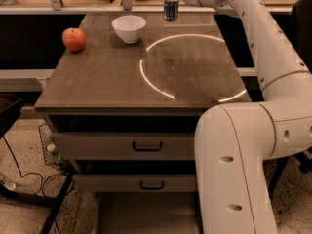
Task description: Move redbull can near white bowl
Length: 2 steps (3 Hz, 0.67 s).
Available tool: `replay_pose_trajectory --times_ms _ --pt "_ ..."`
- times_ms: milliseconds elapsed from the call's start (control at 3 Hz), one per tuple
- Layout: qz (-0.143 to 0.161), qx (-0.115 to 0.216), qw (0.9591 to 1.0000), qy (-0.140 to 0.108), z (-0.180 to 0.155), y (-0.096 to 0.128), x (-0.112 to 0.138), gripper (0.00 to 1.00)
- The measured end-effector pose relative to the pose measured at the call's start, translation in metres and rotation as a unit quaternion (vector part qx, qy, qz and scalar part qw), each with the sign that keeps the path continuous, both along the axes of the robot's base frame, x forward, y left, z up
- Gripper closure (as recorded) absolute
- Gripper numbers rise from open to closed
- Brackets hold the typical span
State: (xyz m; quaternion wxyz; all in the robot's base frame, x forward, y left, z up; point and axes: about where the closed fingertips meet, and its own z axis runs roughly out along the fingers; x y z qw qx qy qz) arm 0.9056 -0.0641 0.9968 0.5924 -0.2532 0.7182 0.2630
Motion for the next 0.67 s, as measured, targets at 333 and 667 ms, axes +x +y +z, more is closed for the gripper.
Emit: replay_pose_trajectory --times_ms 333,667 --pt "-0.038 -0.014 0.9992 -0.005 0.000 0.005 0.009 1.00" --pt "-0.075 -0.007 0.9964 -0.038 0.017 -0.002 0.002 1.00"
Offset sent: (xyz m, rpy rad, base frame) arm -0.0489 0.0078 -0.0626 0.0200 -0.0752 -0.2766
